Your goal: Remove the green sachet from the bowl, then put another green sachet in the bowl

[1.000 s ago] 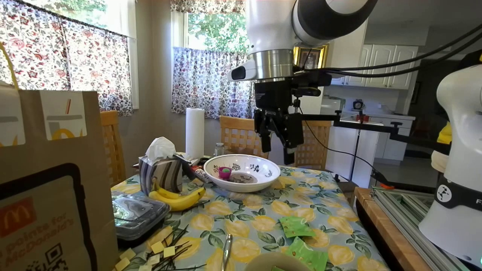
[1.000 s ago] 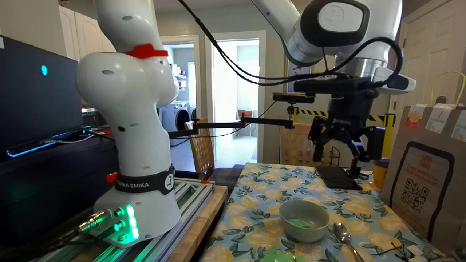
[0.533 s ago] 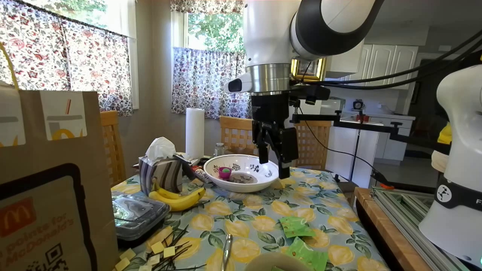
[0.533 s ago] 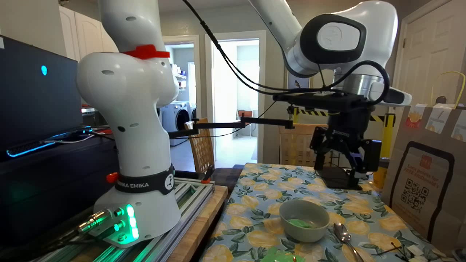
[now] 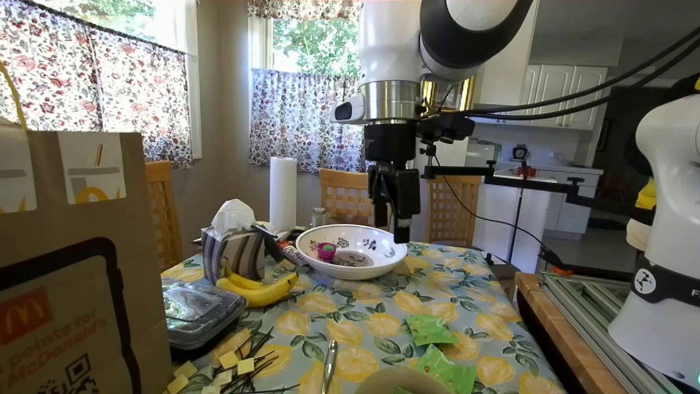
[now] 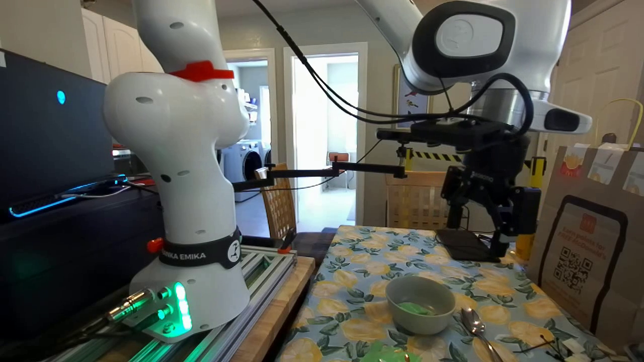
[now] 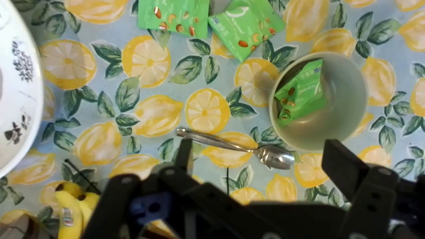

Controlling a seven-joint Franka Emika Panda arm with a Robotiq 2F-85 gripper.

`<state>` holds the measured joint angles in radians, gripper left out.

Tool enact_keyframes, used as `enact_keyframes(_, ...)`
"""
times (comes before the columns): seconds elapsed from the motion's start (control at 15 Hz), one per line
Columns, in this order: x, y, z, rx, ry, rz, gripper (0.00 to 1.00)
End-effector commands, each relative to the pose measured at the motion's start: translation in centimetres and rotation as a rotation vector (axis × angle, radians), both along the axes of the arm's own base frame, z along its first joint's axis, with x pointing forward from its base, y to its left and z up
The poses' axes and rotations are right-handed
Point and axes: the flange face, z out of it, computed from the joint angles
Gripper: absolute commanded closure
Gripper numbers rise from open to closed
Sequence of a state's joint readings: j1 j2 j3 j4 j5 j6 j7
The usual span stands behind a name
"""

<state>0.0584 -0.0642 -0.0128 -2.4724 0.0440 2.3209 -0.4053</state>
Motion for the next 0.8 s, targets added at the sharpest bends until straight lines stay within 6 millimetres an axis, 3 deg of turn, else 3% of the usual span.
enact_keyframes(0.0, 0.3, -0.4, -0.6, 0.037, -0.031, -0.084, 0.00)
enact_keyframes(0.33, 0.9, 2.2, -3.4, 0.047, -0.027, -0.099, 0.00)
enact_keyframes(0.73, -0.2, 7.0, -7.8, 0.042, 0.104, -0.080, 0.00)
